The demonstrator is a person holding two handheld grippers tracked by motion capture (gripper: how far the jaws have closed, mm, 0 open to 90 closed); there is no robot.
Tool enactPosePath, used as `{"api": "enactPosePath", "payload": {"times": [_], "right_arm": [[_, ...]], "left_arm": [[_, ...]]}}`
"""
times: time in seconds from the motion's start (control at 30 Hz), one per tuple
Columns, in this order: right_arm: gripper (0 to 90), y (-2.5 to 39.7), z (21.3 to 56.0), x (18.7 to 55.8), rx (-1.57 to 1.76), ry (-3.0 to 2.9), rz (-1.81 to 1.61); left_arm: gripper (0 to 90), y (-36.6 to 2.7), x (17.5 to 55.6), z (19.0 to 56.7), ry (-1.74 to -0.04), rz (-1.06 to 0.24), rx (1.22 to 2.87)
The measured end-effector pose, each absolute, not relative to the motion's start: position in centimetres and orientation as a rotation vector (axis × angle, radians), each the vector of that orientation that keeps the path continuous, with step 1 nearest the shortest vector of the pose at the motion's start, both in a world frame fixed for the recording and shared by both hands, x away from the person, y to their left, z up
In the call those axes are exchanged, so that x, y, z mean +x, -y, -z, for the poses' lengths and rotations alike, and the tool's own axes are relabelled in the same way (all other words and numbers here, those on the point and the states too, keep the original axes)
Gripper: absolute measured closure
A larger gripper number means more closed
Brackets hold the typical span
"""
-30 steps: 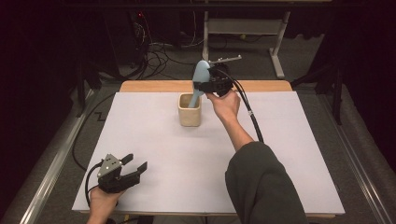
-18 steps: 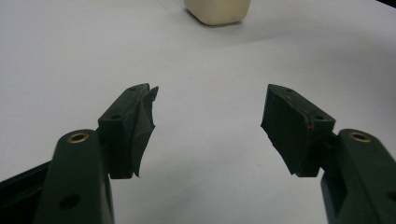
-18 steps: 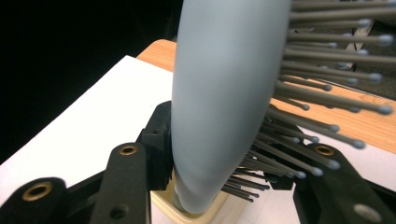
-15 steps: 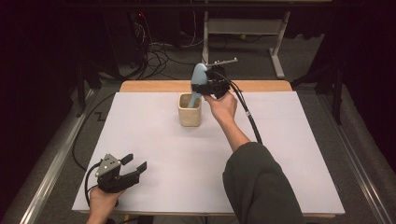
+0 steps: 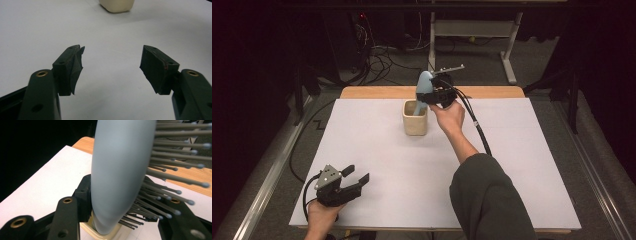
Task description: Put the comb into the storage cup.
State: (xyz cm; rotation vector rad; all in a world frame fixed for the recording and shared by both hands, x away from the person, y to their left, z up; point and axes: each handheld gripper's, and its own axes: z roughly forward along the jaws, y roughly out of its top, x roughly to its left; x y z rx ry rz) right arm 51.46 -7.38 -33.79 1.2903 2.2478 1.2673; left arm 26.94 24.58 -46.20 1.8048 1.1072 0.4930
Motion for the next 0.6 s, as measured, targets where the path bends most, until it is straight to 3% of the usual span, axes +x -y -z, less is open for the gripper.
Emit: {"api": "enactPosePath", "payload": {"times": [0.6], "right_arm": [[52.0, 7.42, 34.8, 51.73, 1.303, -2.259, -1.244]], "left_arm": [[34.4, -24.54, 27.04, 46.25, -1.111, -0.487, 1.813]]}}
